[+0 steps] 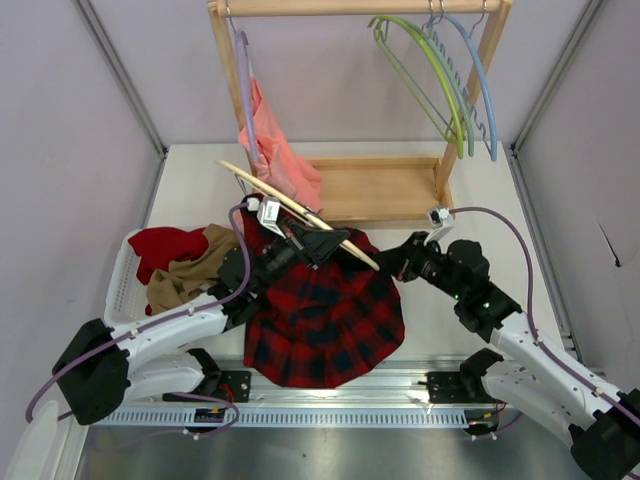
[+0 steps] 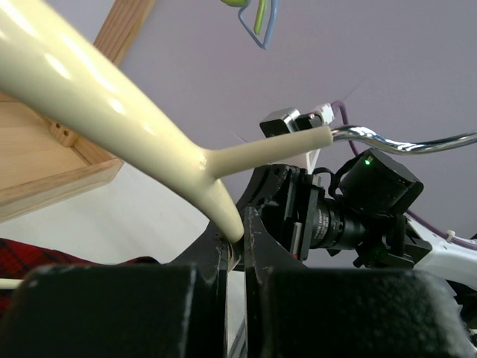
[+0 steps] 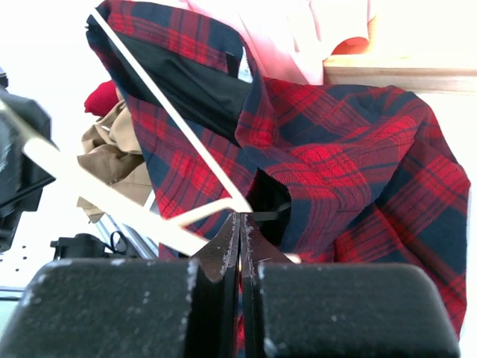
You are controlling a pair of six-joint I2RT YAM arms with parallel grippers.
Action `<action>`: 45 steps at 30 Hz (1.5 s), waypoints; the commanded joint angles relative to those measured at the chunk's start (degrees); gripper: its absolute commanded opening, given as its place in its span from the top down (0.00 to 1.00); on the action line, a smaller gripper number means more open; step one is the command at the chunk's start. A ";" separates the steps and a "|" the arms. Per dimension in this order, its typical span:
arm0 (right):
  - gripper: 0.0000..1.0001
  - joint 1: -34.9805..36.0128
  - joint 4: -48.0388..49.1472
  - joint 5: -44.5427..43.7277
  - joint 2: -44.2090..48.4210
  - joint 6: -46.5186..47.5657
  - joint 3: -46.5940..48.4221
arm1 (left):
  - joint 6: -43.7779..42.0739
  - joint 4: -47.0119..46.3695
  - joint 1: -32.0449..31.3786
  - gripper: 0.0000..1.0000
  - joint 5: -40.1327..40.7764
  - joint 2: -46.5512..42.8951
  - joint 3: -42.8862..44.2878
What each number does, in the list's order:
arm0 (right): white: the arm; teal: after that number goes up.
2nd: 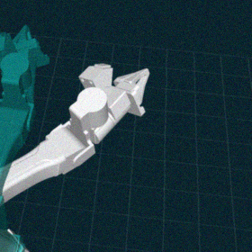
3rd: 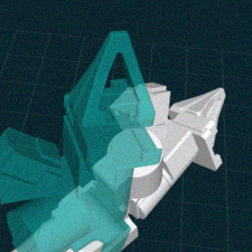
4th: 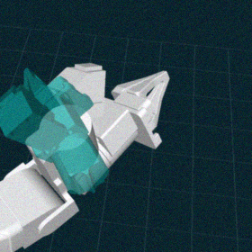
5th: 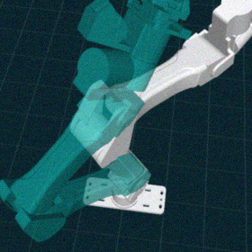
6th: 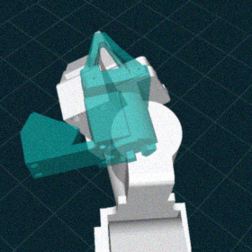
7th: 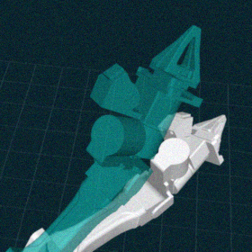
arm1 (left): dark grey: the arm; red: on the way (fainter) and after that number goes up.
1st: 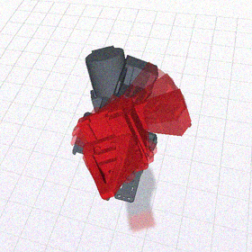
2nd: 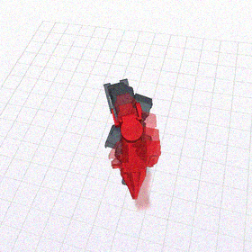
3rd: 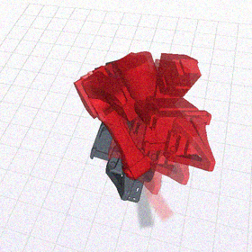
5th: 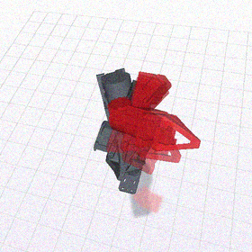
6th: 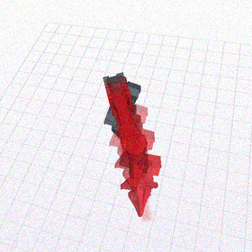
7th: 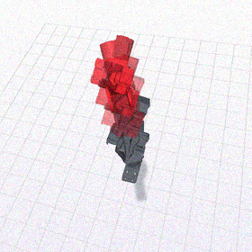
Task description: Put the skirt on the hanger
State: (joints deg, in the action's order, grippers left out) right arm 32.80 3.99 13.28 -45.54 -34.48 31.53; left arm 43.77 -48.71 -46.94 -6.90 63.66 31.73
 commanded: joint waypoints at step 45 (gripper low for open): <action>1.00 0.87 -10.84 6.41 1.33 5.12 5.39 | -15.46 -10.88 1.23 1.00 -6.91 0.77 4.57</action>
State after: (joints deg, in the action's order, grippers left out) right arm 33.04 -4.08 17.02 -45.89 -30.17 34.63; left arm 36.56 -52.16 -46.15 -17.69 67.31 33.41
